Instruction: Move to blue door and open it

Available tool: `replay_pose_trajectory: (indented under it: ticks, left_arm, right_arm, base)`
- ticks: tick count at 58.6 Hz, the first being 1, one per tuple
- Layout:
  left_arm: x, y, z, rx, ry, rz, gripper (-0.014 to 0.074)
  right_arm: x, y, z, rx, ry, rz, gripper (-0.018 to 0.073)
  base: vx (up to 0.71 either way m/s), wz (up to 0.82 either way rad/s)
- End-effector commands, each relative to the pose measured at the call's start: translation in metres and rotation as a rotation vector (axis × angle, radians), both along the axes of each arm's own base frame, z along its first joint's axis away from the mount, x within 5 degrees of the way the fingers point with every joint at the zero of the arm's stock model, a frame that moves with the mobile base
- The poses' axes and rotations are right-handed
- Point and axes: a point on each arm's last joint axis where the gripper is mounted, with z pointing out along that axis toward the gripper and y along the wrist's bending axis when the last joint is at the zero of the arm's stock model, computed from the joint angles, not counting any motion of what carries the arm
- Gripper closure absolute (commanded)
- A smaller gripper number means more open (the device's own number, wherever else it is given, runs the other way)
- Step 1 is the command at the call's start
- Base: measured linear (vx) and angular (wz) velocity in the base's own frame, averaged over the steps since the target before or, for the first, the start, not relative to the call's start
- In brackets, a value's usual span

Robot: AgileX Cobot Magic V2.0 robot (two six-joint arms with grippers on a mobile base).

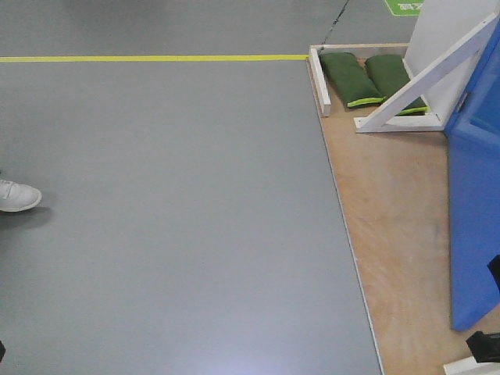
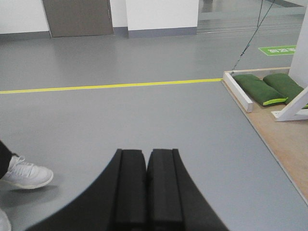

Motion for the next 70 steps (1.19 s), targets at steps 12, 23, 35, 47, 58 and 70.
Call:
replay_pose_trajectory:
  ticks: [12,23,35,47,58,70]
  left_arm:
    - [-0.0005,-0.0009,0.0170,-0.009,-0.122,-0.011,0.0524]
    - [-0.0005,-0.0009,0.0170,-0.009,-0.122,-0.011,0.0524]
    - [-0.0005,-0.0009,0.0170,-0.009,-0.122,-0.011,0.0524]
    - [-0.0005,-0.0009,0.0170,-0.009,-0.122,-0.011,0.0524]
    - [-0.0005,-0.0009,0.0170,-0.009,-0.122,-0.011,0.0524]
    - [-0.0005,-0.0009,0.0170,-0.009,-0.122,-0.011,0.0524]
  right_arm:
    - [-0.0003,-0.0013,0.0075,0.002,-0.096,-0.014,0.0547]
    - [-0.0003,-0.0013,0.0075,0.002,-0.096,-0.014,0.0547]
    - [-0.0003,-0.0013,0.0076,0.002,-0.097,-0.014,0.0547]
    - [-0.0003,-0.0013,0.0076,0.002,-0.097,-0.014,0.0547]
    - [-0.0003,-0.0013,0.0076,0.002,-0.097,-0.014,0.0547]
    - [-0.0003,-0.0013,0.0076,0.002,-0.097,-0.014,0.0547]
  base:
    - [0.40,-0.08]
    - [0.38,-0.06]
    - [0.35,-0.02]
    - [0.32,0.01]
    - [0.24,0.04]
    - [0.14,0.05]
